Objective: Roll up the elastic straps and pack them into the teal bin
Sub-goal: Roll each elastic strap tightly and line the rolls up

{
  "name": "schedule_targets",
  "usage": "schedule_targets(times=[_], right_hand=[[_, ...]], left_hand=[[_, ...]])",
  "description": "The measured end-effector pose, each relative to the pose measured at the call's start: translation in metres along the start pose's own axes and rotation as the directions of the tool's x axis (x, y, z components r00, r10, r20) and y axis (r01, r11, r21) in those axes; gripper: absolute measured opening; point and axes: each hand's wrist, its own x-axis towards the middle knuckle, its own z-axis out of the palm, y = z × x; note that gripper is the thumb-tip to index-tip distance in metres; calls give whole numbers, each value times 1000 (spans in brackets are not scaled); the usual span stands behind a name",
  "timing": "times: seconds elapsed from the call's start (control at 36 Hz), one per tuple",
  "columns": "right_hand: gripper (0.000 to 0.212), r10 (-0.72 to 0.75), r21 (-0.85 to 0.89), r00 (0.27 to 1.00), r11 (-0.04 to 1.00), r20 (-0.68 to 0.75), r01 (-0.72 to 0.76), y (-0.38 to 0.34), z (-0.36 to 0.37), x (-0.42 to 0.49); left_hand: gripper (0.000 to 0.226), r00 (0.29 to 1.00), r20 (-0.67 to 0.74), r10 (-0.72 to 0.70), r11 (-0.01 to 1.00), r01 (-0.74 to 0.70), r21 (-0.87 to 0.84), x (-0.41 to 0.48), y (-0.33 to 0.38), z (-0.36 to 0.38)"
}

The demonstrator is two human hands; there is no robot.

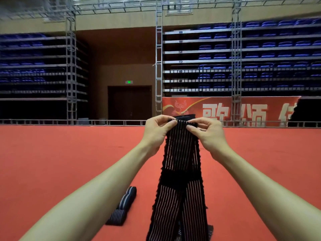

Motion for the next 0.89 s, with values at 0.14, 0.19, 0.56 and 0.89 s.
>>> schedule_targets(times=[0.14, 0.19, 0.56, 0.89], right_hand=[[17, 26, -135, 997, 991, 71, -16, 0, -6, -1], [15, 40, -172, 994, 985, 97, -22, -2, -10, 0], [4, -16, -414, 981, 905, 195, 97, -13, -16, 9], [14, 65, -271, 990, 962, 122, -30, -11, -15, 1]], left_hand=[[11, 993, 90, 80, 968, -99, 229, -1, 0, -6], [13, 986, 138, 96, 942, -135, 307, 0, 1, -10], [19, 954, 275, 123, 801, -259, 539, 11, 8, -20], [5, 947, 289, 139, 849, -264, 457, 4, 5, -23]])
